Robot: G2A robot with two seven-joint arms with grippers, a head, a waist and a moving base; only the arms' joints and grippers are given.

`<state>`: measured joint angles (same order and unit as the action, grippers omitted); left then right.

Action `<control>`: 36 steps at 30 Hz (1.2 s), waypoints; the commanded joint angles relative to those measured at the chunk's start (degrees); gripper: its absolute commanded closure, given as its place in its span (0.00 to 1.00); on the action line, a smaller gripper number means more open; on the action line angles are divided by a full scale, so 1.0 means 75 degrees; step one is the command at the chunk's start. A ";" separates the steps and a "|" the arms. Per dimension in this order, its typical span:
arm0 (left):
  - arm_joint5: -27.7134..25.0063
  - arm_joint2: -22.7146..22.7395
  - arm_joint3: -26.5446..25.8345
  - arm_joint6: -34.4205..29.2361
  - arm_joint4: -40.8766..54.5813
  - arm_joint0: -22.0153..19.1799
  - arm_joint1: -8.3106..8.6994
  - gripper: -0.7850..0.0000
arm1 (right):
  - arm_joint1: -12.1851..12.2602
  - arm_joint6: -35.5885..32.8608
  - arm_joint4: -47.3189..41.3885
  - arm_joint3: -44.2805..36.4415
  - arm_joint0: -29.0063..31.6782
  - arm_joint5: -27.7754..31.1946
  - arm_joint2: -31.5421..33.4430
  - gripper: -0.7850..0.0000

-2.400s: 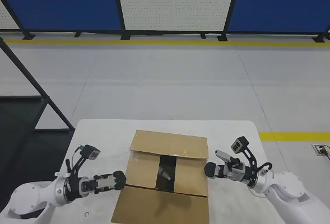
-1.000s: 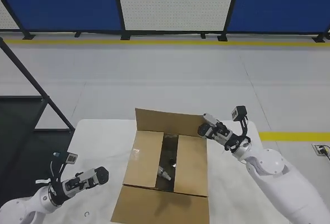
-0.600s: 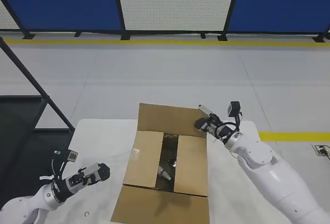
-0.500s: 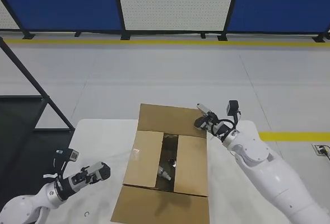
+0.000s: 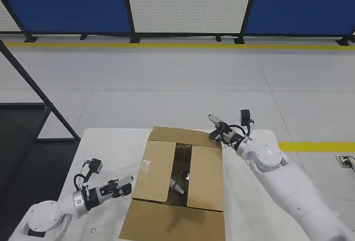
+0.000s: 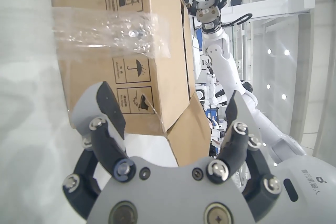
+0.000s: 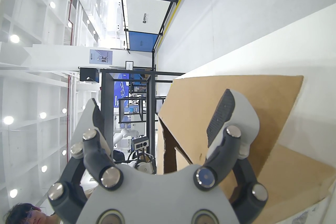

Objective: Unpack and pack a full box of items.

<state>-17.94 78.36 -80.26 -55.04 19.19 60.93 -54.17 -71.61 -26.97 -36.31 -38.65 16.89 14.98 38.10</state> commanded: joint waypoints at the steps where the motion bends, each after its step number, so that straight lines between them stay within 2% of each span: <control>1: -0.0032 -0.0067 0.0005 -0.0024 0.0001 -0.0032 -0.0013 0.00 | -0.0066 -0.0088 0.0043 0.0152 -0.0022 0.0002 -0.0010 0.00; 12: -0.0222 -0.0119 -0.0228 -0.0174 0.0059 0.0091 -0.0022 0.00 | -0.0286 -0.0383 0.0208 0.0763 -0.0084 0.0187 0.0220 0.00; 16: -0.0253 -0.0096 -0.0306 -0.0164 0.0061 0.0152 -0.0019 0.00 | -0.0279 -0.0427 0.0141 0.0763 -0.0025 0.0529 0.0440 0.00; 21: -0.0375 0.0201 -0.0371 -0.0101 0.0176 0.0258 0.0021 0.00 | -0.0156 -0.0903 -0.0115 0.0450 0.0113 0.0973 0.0905 0.00; 25: -0.0544 0.0651 -0.0374 -0.0059 0.0439 0.0420 0.0079 0.00 | 0.0019 -0.1198 0.0048 -0.0335 0.0311 0.0901 0.1245 0.00; 32: -0.0773 0.1543 -0.0508 -0.0537 0.0924 0.0782 0.0220 0.00 | 0.0467 -0.1359 0.0766 -0.2866 0.1463 0.0298 0.1976 0.00; 35: -0.0763 0.1633 -0.0566 -0.0678 0.1043 0.0835 0.0236 0.00 | 0.0656 -0.1261 0.1003 -0.3849 0.2098 -0.0332 0.2373 0.00; 36: -0.0763 0.1633 -0.0566 -0.0678 0.1043 0.0835 0.0236 0.00 | 0.0656 -0.1261 0.1003 -0.3849 0.2098 -0.0332 0.2373 0.00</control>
<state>-23.66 90.68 -84.54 -60.22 27.10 67.23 -52.39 -66.73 -36.47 -28.80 -67.35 32.61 12.46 55.81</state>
